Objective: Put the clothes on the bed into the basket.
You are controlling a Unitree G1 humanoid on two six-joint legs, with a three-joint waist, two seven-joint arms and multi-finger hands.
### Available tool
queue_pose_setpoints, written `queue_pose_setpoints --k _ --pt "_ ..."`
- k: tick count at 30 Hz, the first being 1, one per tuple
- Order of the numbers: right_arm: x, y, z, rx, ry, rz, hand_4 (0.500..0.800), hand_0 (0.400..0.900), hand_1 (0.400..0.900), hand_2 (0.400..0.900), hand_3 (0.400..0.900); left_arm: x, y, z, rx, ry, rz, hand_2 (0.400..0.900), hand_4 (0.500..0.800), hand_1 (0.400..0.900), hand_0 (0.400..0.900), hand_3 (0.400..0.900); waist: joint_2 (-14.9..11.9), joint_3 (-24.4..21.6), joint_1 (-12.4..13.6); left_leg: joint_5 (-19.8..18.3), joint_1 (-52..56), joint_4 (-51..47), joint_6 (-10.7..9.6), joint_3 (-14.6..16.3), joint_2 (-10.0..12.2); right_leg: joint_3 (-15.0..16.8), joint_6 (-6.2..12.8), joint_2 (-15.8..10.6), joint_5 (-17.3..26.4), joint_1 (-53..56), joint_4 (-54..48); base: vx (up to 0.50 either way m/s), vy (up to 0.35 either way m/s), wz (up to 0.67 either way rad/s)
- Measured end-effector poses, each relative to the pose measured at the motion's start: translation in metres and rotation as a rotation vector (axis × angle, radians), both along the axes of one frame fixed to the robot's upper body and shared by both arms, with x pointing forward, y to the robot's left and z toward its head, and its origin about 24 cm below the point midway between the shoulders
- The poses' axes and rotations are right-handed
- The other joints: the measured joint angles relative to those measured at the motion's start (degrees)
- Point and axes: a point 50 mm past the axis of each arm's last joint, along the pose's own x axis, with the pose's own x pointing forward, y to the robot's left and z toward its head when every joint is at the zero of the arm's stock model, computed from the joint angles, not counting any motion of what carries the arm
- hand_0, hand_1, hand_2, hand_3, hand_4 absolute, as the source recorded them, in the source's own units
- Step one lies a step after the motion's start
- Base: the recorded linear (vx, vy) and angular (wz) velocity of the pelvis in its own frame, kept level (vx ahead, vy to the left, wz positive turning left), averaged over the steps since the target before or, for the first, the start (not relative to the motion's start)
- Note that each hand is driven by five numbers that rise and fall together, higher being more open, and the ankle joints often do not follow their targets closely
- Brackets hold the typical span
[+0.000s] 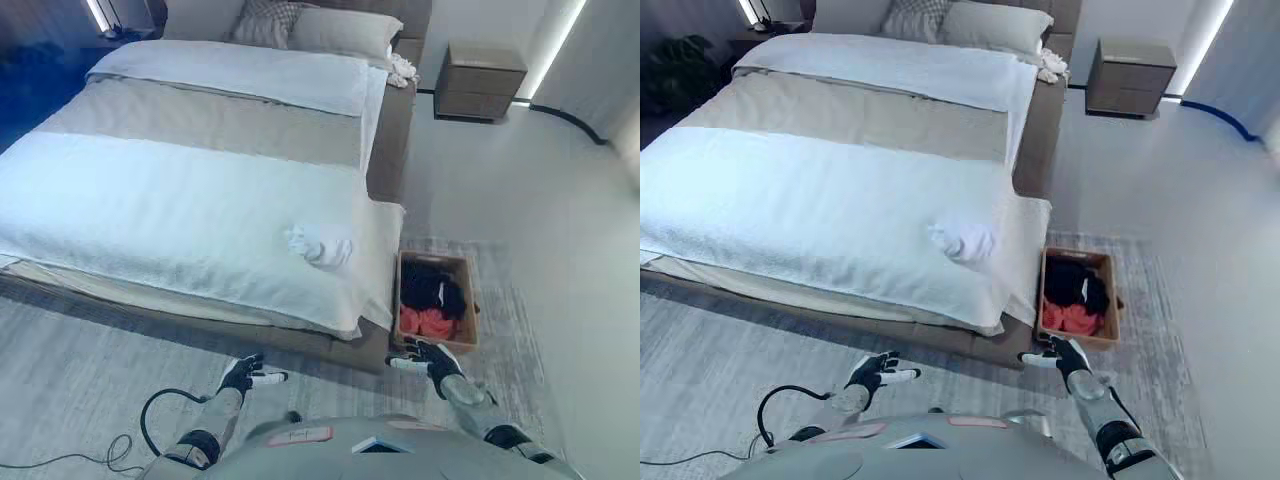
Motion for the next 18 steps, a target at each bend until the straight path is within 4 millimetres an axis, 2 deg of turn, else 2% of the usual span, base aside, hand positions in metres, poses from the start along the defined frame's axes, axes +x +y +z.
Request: queue_pose_setpoints --k 18 --pt "0.0002 -0.0017 0.0005 -0.004 -0.001 0.001 0.800 0.900 0.900 0.900 0.900 -0.0003 0.0003 0.0000 0.005 -0.001 0.003 0.900 0.800 0.900 0.900 0.900 0.61 0.14 0.04 0.36 -0.02 0.60 -0.48 -0.21 0.42 -0.01 0.04 0.48 -0.03 0.23 0.00 0.00 -0.038 0.01"
